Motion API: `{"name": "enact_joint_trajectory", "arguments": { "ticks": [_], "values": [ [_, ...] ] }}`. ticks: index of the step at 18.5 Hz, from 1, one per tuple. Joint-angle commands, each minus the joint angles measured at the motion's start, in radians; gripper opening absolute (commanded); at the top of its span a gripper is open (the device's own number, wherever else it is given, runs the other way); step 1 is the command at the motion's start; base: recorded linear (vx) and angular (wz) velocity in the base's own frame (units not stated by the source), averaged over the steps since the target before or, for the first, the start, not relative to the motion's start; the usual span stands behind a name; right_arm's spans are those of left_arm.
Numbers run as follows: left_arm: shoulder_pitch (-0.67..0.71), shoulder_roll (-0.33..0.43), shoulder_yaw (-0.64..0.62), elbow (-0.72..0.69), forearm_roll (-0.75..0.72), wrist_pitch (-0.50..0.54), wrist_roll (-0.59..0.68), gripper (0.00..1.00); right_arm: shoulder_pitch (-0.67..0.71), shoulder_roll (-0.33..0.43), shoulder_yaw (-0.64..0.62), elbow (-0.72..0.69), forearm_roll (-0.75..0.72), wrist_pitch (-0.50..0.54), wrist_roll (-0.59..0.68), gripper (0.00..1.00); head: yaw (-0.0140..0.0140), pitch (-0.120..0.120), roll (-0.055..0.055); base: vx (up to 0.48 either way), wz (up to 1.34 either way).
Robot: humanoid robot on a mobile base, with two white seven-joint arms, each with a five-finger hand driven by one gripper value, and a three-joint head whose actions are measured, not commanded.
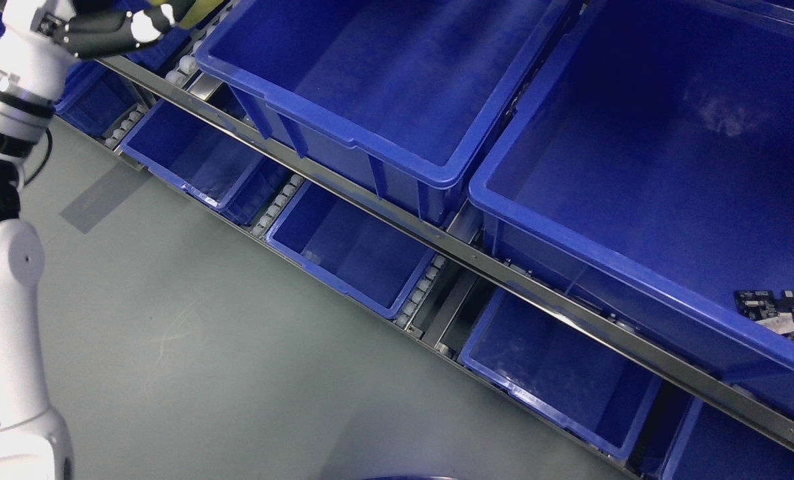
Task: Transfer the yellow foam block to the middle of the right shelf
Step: 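Extend the left hand over the middle-shelf blue bin and release the cube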
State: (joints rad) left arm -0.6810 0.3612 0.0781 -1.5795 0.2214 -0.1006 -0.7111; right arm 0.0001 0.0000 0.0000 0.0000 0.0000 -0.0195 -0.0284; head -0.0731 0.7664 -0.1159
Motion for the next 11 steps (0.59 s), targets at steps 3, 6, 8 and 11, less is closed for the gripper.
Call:
{"name": "enact_joint_trajectory", "arguments": {
  "ticks": [3,6,8,11],
  "values": [
    [-0.275,0.023,-0.3,0.294,-0.342,0.013,-0.108,0.37,0.024,-0.017,-0.012,-0.017,0.003,0.0,-0.001,1.0,0.0,0.0,0.0,0.04,0.0],
    [-0.275,-0.072,-0.299,0.361,-0.411,0.01,-0.107,0.44,0.023,-0.017,-0.012,-0.017,0.003,0.0,-0.001,1.0,0.0,0.0,0.0,0.015,-0.01],
    [-0.275,-0.132,-0.296,0.377,-0.415,0.009,-0.093,0.6,0.023,-0.017,-0.012,-0.017,0.003,0.0,-0.001,1.0,0.0,0.0,0.0,0.0,0.0],
    [-0.275,-0.211,-0.287,0.392,-0.416,0.016,-0.093,0.9,0.023,-0.017,-0.012,-0.017,0.003,0.0,-0.001,1.0,0.0,0.0,0.0,0.0,0.0]
  ]
}}
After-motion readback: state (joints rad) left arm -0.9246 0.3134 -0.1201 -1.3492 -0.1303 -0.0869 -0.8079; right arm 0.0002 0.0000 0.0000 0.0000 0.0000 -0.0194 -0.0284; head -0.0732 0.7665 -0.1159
